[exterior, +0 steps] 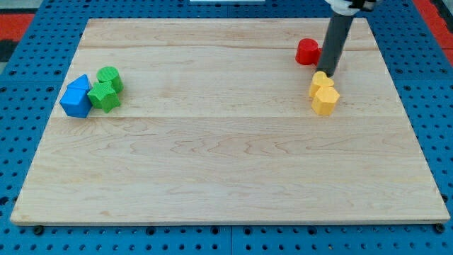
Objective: Separate red blocks from the yellow blocks
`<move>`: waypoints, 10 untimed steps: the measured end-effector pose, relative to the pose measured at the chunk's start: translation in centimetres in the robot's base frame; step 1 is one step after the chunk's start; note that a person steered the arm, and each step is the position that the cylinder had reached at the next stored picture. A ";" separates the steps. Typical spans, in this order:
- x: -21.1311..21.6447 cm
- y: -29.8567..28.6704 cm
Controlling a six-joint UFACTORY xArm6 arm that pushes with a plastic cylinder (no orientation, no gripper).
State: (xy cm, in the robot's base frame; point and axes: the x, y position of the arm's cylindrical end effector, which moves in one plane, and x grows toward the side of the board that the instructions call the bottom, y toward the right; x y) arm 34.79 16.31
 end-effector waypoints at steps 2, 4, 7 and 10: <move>-0.5 0.9; -1.0 5.4; -8.1 -3.8; -11.4 -13.6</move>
